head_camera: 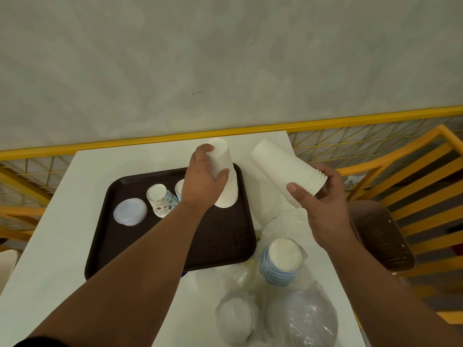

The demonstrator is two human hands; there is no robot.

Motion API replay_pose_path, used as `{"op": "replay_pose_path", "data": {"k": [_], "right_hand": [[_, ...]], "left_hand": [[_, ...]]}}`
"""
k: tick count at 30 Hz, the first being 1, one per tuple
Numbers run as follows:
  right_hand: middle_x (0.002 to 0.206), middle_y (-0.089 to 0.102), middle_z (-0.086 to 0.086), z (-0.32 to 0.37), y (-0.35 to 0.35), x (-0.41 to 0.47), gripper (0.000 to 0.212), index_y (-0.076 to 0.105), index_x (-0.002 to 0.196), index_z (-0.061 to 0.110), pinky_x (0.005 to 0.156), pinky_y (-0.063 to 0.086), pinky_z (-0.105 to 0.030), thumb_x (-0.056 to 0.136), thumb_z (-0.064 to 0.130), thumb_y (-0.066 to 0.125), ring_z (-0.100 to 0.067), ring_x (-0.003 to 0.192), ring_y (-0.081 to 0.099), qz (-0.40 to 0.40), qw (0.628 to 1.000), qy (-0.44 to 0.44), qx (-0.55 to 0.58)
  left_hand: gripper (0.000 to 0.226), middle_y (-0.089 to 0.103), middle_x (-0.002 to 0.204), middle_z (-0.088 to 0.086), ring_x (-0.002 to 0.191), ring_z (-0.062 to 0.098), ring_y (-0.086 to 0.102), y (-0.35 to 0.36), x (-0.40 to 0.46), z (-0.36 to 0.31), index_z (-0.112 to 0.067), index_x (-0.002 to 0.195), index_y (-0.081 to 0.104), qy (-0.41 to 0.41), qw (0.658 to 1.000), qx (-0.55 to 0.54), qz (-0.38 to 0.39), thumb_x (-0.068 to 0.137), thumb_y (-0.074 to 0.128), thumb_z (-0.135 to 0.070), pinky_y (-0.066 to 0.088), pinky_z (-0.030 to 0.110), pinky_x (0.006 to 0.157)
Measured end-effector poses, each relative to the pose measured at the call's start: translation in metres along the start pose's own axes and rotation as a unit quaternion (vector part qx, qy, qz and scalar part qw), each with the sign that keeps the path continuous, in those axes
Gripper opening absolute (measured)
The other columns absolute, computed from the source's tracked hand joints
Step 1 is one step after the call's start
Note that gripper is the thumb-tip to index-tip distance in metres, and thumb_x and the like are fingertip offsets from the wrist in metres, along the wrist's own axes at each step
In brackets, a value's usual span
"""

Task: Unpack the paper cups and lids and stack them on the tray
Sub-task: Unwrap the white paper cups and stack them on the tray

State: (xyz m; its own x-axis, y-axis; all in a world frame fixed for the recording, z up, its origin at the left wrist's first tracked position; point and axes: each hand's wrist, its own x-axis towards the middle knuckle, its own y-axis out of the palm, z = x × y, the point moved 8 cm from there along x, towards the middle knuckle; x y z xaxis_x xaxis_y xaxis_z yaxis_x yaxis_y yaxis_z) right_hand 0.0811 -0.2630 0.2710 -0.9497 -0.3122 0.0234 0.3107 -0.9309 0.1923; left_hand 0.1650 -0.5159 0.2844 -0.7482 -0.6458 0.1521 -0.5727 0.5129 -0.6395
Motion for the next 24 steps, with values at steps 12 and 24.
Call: {"op": "replay_pose_path", "data": {"k": [12, 24], "right_hand": [[0.125, 0.058, 0.0, 0.0, 0.012, 0.002, 0.092, 0.053, 0.12, 0.033, 0.086, 0.057, -0.047, 0.04, 0.056, 0.093, -0.02, 0.114, 0.06, 0.031, 0.998, 0.049, 0.03], [0.12, 0.058, 0.002, 0.014, 0.044, -0.003, 0.078, 0.054, 0.11, 0.037, 0.082, 0.057, -0.05, 0.043, 0.047, 0.094, -0.024, 0.112, 0.062, 0.068, 0.996, 0.038, 0.054]], "left_hand": [[0.063, 0.044, 0.141, -0.003, 0.126, 0.012, 0.048, -0.027, -0.022, -0.038, -0.02, 0.139, 0.038, 0.033, 0.985, -0.128, -0.109, 0.087, 0.067, -0.041, 0.045, 0.031, 0.101], [0.064, 0.059, 0.125, 0.001, 0.107, 0.015, 0.064, 0.009, -0.055, -0.066, -0.031, 0.141, 0.036, -0.132, 0.88, -0.456, -0.003, 0.088, 0.072, -0.024, 0.058, 0.036, 0.084]]}}
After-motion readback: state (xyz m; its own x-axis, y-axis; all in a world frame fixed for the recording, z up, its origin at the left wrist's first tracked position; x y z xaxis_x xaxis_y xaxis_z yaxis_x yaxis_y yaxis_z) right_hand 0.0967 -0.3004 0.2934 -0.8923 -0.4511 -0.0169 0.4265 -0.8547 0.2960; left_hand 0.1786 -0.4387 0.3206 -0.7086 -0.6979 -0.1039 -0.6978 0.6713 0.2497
